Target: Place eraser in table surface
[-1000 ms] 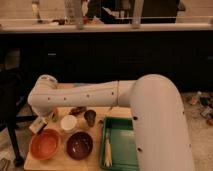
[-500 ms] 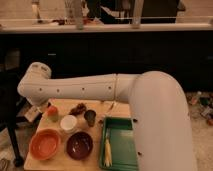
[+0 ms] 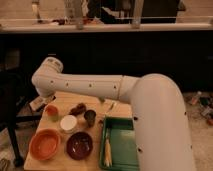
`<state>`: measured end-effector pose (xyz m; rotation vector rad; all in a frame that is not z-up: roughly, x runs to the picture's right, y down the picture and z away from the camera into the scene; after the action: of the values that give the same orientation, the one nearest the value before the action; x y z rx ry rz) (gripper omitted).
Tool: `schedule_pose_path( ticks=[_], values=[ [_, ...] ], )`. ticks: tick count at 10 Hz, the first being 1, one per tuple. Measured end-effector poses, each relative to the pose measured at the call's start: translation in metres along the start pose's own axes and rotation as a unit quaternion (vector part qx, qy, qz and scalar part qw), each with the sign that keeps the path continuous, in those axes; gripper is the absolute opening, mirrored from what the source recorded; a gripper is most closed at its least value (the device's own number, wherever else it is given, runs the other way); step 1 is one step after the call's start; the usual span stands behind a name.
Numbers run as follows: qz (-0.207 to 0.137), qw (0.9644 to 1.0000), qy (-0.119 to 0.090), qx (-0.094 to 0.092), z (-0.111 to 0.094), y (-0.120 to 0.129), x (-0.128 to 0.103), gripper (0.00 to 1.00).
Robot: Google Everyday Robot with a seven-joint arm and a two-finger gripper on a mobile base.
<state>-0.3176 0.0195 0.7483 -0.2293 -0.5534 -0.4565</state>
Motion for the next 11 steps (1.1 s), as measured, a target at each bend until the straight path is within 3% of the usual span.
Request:
schedule_pose_path(
  ticks=[2, 4, 6, 7, 8, 9, 11],
  values=[
    [0.033, 0.9994, -0.002, 0.01, 0.006, -0.004, 0.017, 0.0],
    [0.088, 0.9958, 0.001, 0.026, 0.015, 0.001, 0.041, 0.0],
    [0.153, 0.9868, 0.011, 0.05, 0.029, 0.008, 0.067, 0.0],
    [0.167, 0.9844, 0.01, 0.056, 0.033, 0.008, 0.071, 0.0],
    [0.188, 0.9797, 0.008, 0.069, 0.037, 0.006, 0.083, 0.0],
    [0.199, 0.9768, 0.005, 0.08, 0.035, 0.002, 0.092, 0.0],
    [0.204, 0.9751, 0.002, 0.086, 0.034, -0.001, 0.097, 0.0]
  ],
)
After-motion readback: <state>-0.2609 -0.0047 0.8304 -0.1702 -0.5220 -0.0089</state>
